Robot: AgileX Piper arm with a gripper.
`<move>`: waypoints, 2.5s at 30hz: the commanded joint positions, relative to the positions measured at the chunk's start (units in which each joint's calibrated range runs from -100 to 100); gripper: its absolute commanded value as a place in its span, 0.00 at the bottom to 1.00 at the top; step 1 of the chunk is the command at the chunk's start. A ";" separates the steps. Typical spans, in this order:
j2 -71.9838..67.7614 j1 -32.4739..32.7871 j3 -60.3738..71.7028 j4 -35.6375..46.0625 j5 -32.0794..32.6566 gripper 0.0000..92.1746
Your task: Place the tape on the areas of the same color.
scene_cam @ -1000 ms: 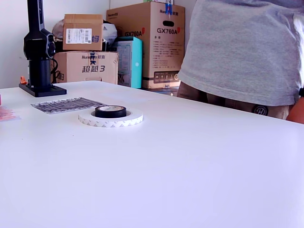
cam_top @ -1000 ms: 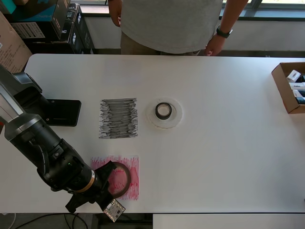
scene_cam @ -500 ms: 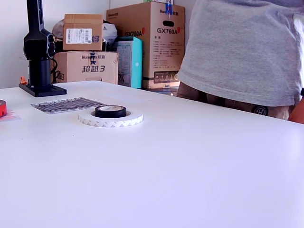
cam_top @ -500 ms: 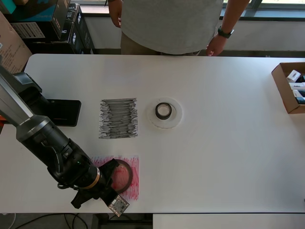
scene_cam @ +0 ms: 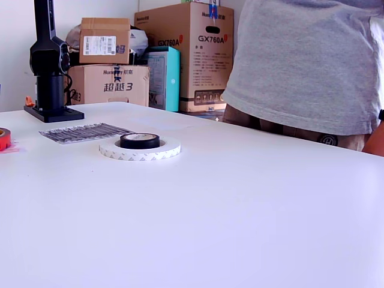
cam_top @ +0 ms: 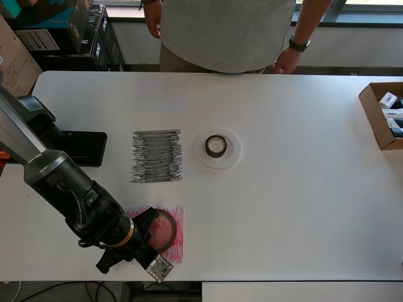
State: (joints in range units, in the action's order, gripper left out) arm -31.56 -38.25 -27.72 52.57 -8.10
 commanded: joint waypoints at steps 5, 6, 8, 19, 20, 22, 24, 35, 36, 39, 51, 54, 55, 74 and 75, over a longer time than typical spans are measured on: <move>0.04 -0.25 0.32 0.68 -0.08 0.51; 0.04 -0.25 0.32 0.68 -0.08 0.51; 0.32 -0.25 0.32 0.68 -0.16 0.51; 14.26 -3.33 1.69 4.66 -1.96 0.51; 16.50 -3.72 1.69 5.43 -2.12 0.51; 20.99 -4.35 1.69 6.61 -2.20 0.51; 25.11 -4.51 1.69 7.97 -2.61 0.51; 36.52 6.70 1.69 9.67 -3.11 0.51; 36.52 8.75 1.78 9.67 -2.86 0.51; 36.71 14.75 1.78 9.67 -2.70 0.51; 32.59 32.90 4.05 9.67 0.91 0.51; 31.66 35.74 5.32 9.67 2.46 0.51; 31.09 36.53 5.59 9.67 3.03 0.51; 13.60 40.48 11.23 9.67 12.86 0.51; 12.85 40.48 11.23 9.67 13.02 0.51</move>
State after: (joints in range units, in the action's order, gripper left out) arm -16.44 2.02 -16.38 61.84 4.53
